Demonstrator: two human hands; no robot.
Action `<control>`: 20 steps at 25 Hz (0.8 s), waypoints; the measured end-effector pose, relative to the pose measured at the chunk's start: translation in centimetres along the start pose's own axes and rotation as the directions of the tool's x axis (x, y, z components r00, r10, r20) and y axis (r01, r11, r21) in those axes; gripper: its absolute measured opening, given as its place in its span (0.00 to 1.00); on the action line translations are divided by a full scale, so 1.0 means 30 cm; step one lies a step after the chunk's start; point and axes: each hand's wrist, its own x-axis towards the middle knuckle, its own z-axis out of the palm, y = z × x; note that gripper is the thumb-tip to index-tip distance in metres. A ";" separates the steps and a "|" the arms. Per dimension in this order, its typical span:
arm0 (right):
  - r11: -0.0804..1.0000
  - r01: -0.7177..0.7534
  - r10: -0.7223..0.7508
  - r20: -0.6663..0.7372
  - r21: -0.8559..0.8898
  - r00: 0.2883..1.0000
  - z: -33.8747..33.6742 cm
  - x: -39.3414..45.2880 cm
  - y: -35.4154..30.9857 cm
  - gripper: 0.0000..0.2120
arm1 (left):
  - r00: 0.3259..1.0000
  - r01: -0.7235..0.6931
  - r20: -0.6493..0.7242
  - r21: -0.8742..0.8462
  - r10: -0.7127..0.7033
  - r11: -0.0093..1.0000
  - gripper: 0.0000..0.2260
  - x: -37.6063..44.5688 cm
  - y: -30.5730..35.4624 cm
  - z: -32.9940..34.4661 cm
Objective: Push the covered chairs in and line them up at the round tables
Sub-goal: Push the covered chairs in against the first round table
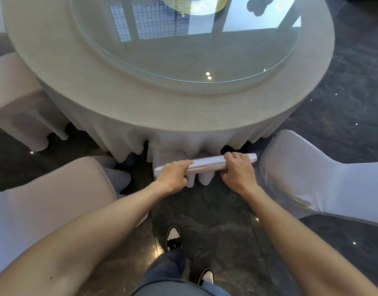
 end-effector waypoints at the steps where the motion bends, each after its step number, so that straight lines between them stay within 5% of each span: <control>1: 1.000 0.020 -0.020 0.001 -0.023 1.000 -0.002 -0.015 -0.032 0.13 | 1.000 -0.017 -0.017 -0.013 0.017 1.000 0.26 -0.025 -0.018 -0.007; 8: 0.980 0.108 -0.081 0.155 -0.170 0.984 -0.045 -0.153 -0.351 0.31 | 0.998 -0.060 -0.034 0.000 0.060 0.998 0.28 -0.288 -0.174 -0.095; 14: 0.992 0.118 -0.125 0.239 0.042 0.963 -0.059 -0.397 -0.706 0.28 | 0.997 -0.080 0.035 0.312 0.073 0.947 0.27 -0.654 -0.418 -0.187; 20: 0.978 0.152 -0.180 0.219 0.140 0.959 -0.038 -0.637 -1.108 0.22 | 0.995 -0.035 -0.074 0.365 0.067 0.930 0.26 -1.068 -0.703 -0.377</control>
